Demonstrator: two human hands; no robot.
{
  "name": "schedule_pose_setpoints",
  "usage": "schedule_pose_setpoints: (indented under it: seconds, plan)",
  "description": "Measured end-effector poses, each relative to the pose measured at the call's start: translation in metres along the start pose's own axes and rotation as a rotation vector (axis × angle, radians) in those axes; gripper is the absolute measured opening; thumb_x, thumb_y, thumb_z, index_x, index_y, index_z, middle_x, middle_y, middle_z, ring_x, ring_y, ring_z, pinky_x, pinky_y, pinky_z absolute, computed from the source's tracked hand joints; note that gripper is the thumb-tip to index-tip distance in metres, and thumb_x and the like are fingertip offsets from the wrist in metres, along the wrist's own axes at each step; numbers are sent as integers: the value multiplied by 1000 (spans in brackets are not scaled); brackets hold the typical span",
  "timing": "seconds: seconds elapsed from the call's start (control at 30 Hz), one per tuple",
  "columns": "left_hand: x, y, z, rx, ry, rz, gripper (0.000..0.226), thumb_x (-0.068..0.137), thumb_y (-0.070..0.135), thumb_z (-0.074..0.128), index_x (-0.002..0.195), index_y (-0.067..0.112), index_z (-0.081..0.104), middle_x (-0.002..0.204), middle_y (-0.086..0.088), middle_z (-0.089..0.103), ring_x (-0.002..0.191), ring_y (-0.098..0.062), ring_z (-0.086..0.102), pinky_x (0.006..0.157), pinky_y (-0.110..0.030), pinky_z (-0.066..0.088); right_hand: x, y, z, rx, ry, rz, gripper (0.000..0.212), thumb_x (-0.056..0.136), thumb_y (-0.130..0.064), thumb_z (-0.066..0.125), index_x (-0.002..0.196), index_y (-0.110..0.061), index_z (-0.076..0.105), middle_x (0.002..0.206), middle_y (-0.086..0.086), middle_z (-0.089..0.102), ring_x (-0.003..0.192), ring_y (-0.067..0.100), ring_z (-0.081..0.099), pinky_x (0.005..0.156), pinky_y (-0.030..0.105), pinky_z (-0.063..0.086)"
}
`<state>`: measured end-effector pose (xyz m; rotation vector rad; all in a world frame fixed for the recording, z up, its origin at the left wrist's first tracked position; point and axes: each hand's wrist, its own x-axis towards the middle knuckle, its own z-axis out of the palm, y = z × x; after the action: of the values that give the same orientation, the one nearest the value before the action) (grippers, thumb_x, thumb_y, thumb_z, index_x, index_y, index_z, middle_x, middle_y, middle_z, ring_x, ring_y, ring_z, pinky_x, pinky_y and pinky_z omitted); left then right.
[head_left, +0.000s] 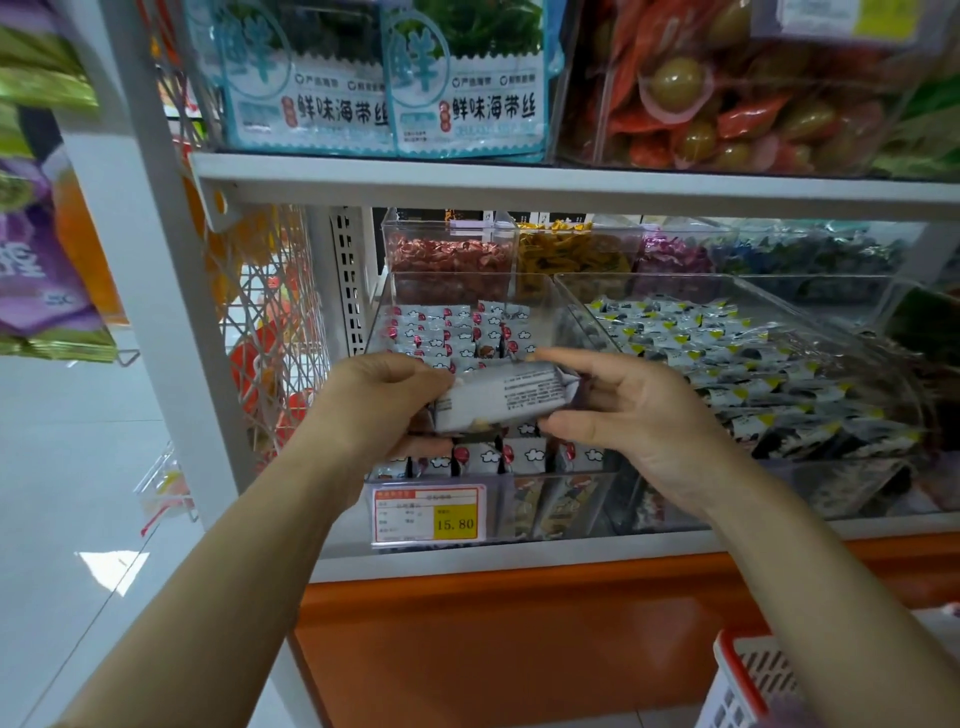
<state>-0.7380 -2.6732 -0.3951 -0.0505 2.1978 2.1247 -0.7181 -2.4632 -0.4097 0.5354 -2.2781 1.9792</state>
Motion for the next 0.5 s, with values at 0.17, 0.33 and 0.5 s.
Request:
schedule_pose_setpoints:
  seconds: [0.17, 0.33, 0.5]
  plan:
    - [-4, 1, 19, 33, -87, 99, 27, 94, 27, 51, 87, 7, 69, 79, -11, 72, 63, -18, 70, 51, -22, 56, 0, -2, 2, -113, 237, -73, 27, 79, -18, 69, 102, -32, 66, 87, -6, 74, 67, 20, 70, 60, 33, 60]
    - [15, -3, 33, 355, 23, 371, 35, 99, 30, 40, 130, 20, 52, 127, -3, 59, 110, -21, 57, 94, -29, 45, 14, -3, -5, -42, 533, -138, 13, 83, -9, 68, 93, -15, 62, 83, 1, 71, 71, 12, 70, 57, 20, 56]
    - [54, -18, 33, 1108, -98, 455, 52, 99, 41, 29, 142, 12, 35, 152, -9, 29, 142, -22, 20, 114, -39, 18, 50, 1, -5, -264, 623, -185, 13, 84, -9, 67, 95, -12, 59, 93, 4, 63, 74, 10, 66, 67, 21, 56]
